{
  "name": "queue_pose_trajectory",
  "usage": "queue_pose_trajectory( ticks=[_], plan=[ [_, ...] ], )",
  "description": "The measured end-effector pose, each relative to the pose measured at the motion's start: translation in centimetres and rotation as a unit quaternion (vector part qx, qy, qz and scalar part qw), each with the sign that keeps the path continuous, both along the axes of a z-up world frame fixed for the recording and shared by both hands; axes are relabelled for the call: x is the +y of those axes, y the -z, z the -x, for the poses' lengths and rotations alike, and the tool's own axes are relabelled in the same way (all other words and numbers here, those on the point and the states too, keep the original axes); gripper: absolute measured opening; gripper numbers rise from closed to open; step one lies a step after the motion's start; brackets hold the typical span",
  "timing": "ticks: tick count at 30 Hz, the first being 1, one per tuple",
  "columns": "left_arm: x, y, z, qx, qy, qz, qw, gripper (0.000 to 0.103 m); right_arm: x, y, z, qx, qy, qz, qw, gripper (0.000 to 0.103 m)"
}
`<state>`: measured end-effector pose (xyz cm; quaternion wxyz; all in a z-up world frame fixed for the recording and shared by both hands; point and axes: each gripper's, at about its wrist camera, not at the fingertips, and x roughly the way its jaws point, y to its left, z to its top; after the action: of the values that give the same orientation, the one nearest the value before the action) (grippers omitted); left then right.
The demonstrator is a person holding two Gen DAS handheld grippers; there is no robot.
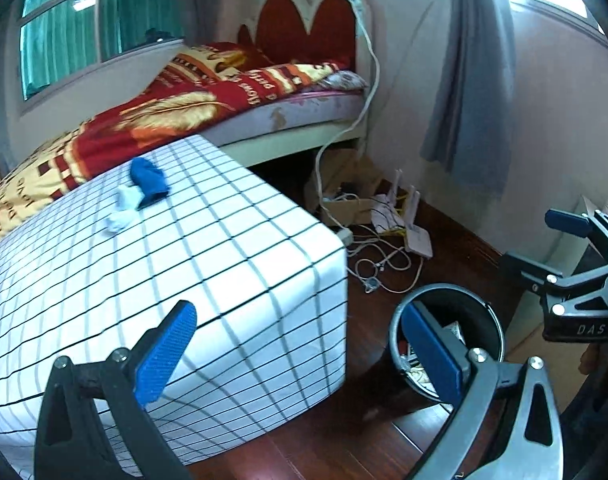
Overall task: Collect trash
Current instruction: 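Move both open tools back to the grid-patterned table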
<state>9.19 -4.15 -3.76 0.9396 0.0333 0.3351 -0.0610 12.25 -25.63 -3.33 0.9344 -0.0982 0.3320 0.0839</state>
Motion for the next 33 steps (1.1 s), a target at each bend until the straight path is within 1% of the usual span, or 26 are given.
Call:
queue_pose_trajectory(
  ticks=[4, 6, 8, 10, 11, 12, 14, 16, 18, 22, 24, 27, 28, 33],
  plan=[
    [2.1, -0.3, 0.9, -0.004, -0.017, -0.001, 0.9998, 0.103, 2.1, -1.0, 0.2, -0.014, -0.023, -0.004, 1.0, 0.103],
    [3.5, -0.5, 1.1, -0.011, -0.025, 0.014, 0.9995, 0.103, 3.3, -1.5, 0.1, -0.019, -0.038, -0.01, 0.999, 0.103],
    [4.8, -0.5, 1.1, -0.008, -0.035, 0.023, 0.9991, 0.103, 4.3, -1.7, -0.2, -0.022, -0.049, -0.017, 0.998, 0.103],
    [6.2, -0.3, 0.8, -0.001, -0.046, 0.033, 0.9984, 0.1, 5.5, -2.0, -0.5, -0.025, -0.063, -0.022, 0.997, 0.103],
    [7.0, -0.2, 0.8, 0.0, -0.05, 0.034, 0.9982, 0.094, 6.3, -2.0, -0.9, -0.023, -0.073, -0.023, 0.997, 0.103],
    [7.5, -0.1, 0.7, -0.001, -0.057, 0.031, 0.9979, 0.092, 6.8, -1.9, -1.2, -0.017, -0.082, -0.024, 0.996, 0.103],
    [9.1, -0.1, 0.4, -0.003, -0.072, 0.024, 0.9971, 0.091, 8.3, -1.8, -2.0, -0.006, -0.102, -0.021, 0.995, 0.103],
    [10.6, -0.1, -0.1, -0.004, -0.086, 0.023, 0.996, 0.091, 9.5, -2.1, -2.7, -0.007, -0.108, -0.019, 0.994, 0.103],
    [12.0, -0.1, -0.9, -0.004, -0.096, 0.025, 0.9951, 0.091, 10.5, -2.6, -3.5, -0.013, -0.102, -0.02, 0.994, 0.103],
    [14.2, -0.6, -2.7, -0.016, -0.107, 0.01, 0.9941, 0.091, 12.9, -3.5, -6.0, -0.015, -0.113, -0.034, 0.993, 0.103],
    [14.9, -0.6, -3.9, -0.017, -0.104, 0.003, 0.9945, 0.083, 14.3, -3.7, -7.4, -0.016, -0.127, -0.032, 0.991, 0.103],
    [16.3, -0.1, -6.1, -0.011, -0.106, 0.001, 0.9943, 0.079, 16.7, -3.8, -9.6, -0.015, -0.148, -0.031, 0.988, 0.103],
    [16.6, 0.0, -6.6, -0.009, -0.107, 0.002, 0.9942, 0.076, 17.4, -3.7, -10.4, -0.014, -0.152, -0.03, 0.988, 0.103],
    [17.6, 0.8, -10.0, 0.004, -0.105, 0.001, 0.9945, 0.07, 19.9, -3.0, -14.1, -0.004, -0.163, -0.027, 0.986, 0.103]
  ],
)
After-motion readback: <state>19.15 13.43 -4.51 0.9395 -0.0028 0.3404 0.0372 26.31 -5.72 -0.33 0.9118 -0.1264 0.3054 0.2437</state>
